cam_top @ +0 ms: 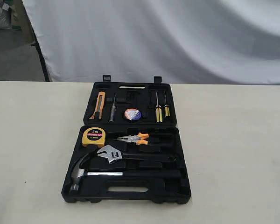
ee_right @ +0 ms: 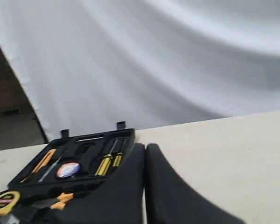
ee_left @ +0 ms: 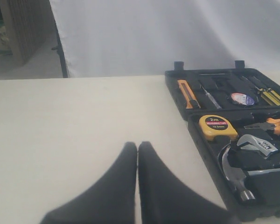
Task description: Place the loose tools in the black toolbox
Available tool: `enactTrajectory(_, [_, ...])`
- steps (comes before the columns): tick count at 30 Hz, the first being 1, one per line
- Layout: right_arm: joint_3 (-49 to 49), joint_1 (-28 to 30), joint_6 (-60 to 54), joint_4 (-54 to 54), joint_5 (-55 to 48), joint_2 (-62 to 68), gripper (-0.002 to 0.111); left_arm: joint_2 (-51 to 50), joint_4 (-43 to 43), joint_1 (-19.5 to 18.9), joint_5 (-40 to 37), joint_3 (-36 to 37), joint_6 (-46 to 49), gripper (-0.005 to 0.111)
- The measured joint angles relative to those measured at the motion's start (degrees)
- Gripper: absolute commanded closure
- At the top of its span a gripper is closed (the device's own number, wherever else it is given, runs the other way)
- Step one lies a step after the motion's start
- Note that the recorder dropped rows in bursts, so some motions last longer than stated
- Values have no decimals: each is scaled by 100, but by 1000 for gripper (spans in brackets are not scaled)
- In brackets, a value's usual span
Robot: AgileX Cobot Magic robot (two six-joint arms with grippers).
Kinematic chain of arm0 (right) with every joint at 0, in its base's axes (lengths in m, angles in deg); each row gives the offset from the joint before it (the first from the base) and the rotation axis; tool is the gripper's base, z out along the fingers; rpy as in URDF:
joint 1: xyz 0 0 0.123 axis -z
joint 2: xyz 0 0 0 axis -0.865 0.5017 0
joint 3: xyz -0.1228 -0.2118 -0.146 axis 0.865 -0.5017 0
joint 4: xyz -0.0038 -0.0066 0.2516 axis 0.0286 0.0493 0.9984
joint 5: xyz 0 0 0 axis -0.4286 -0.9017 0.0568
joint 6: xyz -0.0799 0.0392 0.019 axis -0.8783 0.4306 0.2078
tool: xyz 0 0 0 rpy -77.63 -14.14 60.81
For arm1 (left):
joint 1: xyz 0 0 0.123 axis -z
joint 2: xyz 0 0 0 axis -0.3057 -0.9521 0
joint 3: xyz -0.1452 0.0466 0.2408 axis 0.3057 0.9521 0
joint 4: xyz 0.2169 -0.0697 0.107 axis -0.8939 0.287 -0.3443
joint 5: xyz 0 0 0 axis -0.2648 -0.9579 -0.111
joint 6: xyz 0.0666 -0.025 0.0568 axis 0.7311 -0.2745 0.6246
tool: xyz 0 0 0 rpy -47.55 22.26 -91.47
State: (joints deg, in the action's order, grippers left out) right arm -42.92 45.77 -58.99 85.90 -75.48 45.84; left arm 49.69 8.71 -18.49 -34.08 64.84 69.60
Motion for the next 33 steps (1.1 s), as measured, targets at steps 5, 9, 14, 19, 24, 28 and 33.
enactTrajectory(5, [0, 421, 38, 0, 0, -10, 109, 0, 0, 0, 0, 0, 0, 106])
enactTrajectory(9, [0, 447, 38, 0, -51, -236, 109, 0, 0, 0, 0, 0, 0, 106])
enactTrajectory(14, [0, 450, 38, -15, -397, -660, 109, 0, 0, 0, 0, 0, 0, 106])
enactTrajectory(19, [0, 387, -116, -58, -657, -684, 109, 0, 0, 0, 0, 0, 0, 106])
enactTrajectory(24, [0, 123, -521, -58, -842, -684, 109, 0, 0, 0, 0, 0, 0, 106])
enactTrajectory(28, [0, -36, -885, -58, -969, -684, 109, 0, 0, 0, 0, 0, 0, 106])
enactTrajectory(33, [0, -79, -1040, -58, -1018, -684, 109, 0, 0, 0, 0, 0, 0, 106])
